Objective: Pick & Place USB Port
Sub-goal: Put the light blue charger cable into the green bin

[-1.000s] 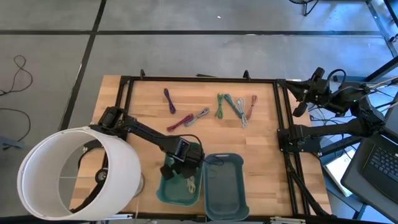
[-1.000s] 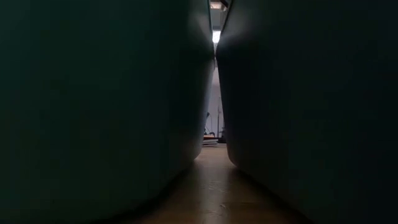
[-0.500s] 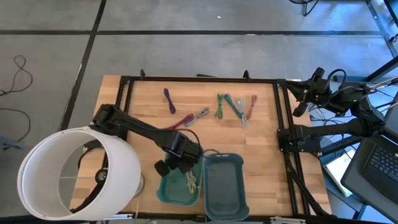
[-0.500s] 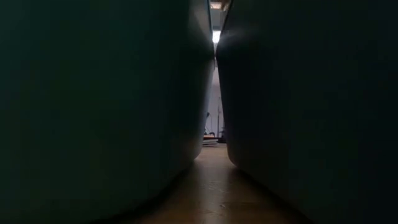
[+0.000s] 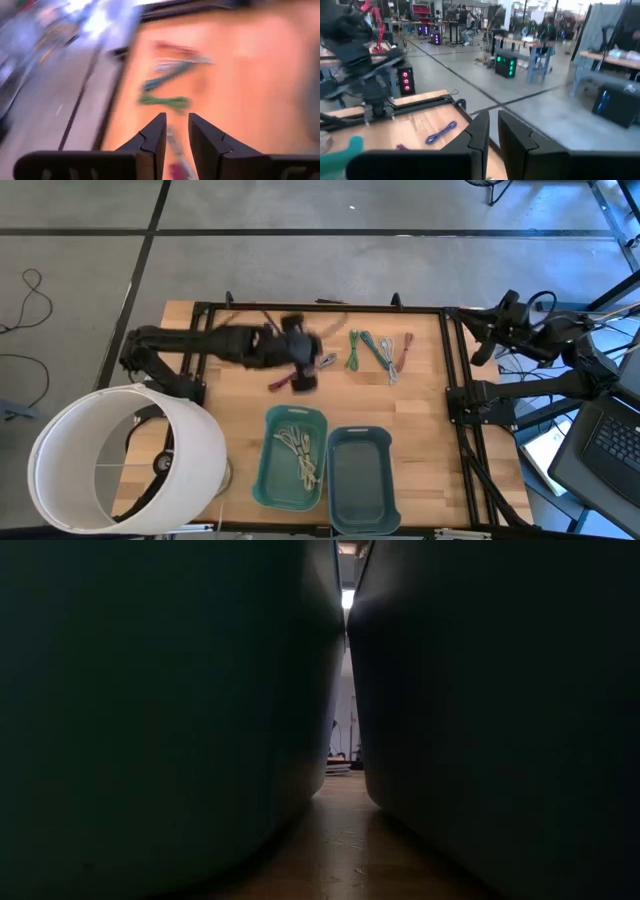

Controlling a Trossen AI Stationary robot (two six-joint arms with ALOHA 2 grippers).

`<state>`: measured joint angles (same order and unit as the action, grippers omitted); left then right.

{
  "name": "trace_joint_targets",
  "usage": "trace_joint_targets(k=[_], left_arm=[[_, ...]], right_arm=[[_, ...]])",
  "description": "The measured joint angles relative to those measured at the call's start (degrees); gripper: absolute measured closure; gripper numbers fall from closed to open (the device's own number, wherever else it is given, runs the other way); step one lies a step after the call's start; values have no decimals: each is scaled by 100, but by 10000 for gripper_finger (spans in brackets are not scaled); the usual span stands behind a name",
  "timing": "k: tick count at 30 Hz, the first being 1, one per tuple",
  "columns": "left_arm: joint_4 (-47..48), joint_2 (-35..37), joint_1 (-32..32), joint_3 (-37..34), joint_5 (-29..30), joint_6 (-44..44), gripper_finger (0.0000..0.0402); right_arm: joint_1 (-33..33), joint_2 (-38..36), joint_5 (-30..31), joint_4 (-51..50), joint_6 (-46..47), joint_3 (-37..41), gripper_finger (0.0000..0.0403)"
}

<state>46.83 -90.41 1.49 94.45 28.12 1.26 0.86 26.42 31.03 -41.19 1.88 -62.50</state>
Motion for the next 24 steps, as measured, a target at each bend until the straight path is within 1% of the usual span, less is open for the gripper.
trace_joint_targets(k=[1,3,5,7,10,13,17,21,24], left_arm=[[-1,39,-202,0,210,-374,332],[-5,79,-580,0,369,-907,336],[-19,78,-912,0,388,-1229,339],[-31,67,-1203,-6,359,-1336,342],[-37,-6,-1572,-32,297,-1413,345],[-26,-7,-1892,-37,191,-1422,345],[-13,-11,-2140,-35,-116,-1316,345],[-13,-11,-2235,-35,-357,-983,345],[-13,-11,-2232,-35,-362,-647,345]], right_arm=[[1,35,-13,-90,156,0,359],[0,129,-16,-271,575,0,359],[0,268,-18,-556,1028,0,359],[2,426,-19,-865,1479,0,359],[1,698,-40,-1346,2244,0,359],[0,1013,-209,-1887,2934,0,359],[0,1428,-292,-2334,3738,1,359],[-202,1892,-710,-2254,3990,0,358],[-603,2282,-987,-2176,3952,2,350]])
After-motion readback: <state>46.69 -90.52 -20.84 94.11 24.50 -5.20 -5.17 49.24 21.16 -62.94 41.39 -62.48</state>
